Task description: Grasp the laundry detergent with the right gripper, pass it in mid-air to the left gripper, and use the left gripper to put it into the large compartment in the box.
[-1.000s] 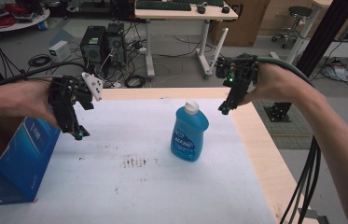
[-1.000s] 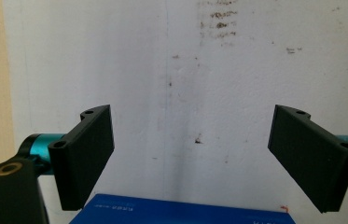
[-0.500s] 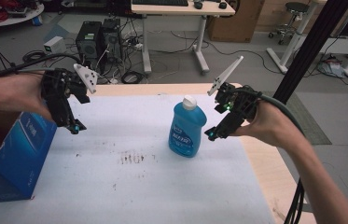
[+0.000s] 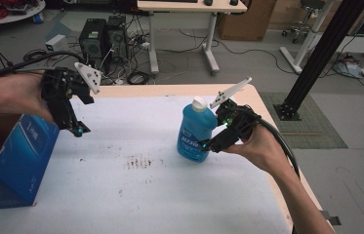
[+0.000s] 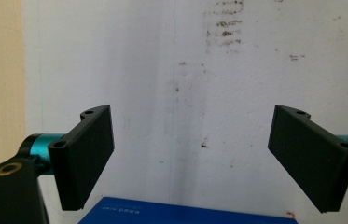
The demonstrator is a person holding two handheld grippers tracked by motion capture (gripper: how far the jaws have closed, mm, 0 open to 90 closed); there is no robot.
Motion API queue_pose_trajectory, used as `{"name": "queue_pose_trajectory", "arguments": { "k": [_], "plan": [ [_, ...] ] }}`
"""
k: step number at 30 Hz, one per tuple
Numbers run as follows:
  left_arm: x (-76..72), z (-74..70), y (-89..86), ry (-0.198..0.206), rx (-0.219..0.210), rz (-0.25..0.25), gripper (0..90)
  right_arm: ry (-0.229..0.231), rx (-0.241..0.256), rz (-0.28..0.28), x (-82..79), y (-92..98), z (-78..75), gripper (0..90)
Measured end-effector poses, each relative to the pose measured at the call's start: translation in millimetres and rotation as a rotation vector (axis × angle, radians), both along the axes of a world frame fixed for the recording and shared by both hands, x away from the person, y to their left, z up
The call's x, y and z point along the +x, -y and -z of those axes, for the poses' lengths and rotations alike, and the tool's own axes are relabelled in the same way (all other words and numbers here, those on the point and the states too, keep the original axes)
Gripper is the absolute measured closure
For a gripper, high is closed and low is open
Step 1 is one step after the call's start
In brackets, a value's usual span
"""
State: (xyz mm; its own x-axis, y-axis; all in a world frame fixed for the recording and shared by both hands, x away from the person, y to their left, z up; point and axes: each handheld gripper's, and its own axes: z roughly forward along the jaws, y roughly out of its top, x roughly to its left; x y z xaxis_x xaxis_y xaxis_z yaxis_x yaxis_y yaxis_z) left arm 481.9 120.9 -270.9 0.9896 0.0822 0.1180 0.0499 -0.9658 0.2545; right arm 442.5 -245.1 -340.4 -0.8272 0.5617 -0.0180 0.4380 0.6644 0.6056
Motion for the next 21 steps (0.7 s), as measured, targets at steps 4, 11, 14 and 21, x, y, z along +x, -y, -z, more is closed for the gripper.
{"name": "queue_pose_trajectory", "arguments": {
  "k": [4,11,14,21],
  "plan": [
    [-0.1,0.4,-0.3,0.001,0.005,-0.002,14.4,0.009,0.027,0.012,1.6,-1.9,7.2,12.6],
    [0.7,0.5,-0.8,0.003,0.002,-0.003,14.4,0.013,0.057,0.028,4.1,-6.7,17.6,12.6],
    [1.1,1.2,-1.5,0.003,0.005,-0.008,14.4,0.019,0.075,0.026,4.6,-7.4,20.8,12.6],
    [1.8,2.7,-1.7,0.002,0.011,-0.012,14.4,0.025,0.084,0.030,5.2,-11.3,26.9,12.6]
  ]
}}
